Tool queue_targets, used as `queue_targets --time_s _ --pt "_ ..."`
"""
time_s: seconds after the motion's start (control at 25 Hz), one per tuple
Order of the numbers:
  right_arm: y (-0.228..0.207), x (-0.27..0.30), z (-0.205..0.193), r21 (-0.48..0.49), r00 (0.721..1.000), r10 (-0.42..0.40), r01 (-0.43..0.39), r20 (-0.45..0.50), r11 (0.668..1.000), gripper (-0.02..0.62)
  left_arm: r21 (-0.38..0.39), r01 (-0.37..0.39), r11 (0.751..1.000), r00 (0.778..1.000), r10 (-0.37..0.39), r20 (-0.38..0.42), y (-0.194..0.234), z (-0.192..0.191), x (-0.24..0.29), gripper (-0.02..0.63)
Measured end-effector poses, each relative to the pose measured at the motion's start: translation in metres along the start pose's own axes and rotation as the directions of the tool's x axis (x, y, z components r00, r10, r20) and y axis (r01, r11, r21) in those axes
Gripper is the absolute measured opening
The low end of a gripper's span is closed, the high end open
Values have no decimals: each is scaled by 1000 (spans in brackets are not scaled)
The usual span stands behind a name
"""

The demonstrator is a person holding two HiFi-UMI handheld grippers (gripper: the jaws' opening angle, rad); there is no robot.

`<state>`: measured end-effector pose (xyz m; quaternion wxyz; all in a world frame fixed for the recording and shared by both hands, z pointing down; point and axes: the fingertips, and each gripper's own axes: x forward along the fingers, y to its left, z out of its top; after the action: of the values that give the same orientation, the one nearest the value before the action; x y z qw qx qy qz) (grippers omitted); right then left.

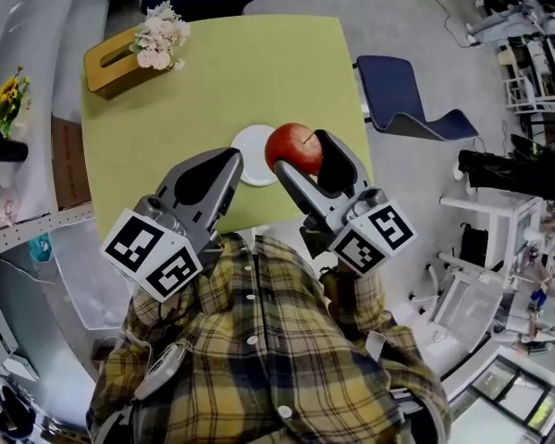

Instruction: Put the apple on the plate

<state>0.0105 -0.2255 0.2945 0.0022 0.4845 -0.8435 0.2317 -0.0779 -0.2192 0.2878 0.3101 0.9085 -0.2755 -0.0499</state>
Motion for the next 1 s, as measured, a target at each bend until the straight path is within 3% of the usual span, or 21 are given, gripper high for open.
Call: queue_targets --time_s 0.24,0.48,1.0 --pt "-2 1 -6 24 997 -77 77 6 997 359 -12 50 999 996 -51 -69 7 -4 1 8" --pt "-9 3 -17 39 994 -110 111 -17 993 360 -40 53 998 995 -56 -82 16 -9 4 8" --pt "-24 4 -25 71 996 -55 59 -65 996 359 -27 0 1000 999 -1 -43 11 -4 13 8"
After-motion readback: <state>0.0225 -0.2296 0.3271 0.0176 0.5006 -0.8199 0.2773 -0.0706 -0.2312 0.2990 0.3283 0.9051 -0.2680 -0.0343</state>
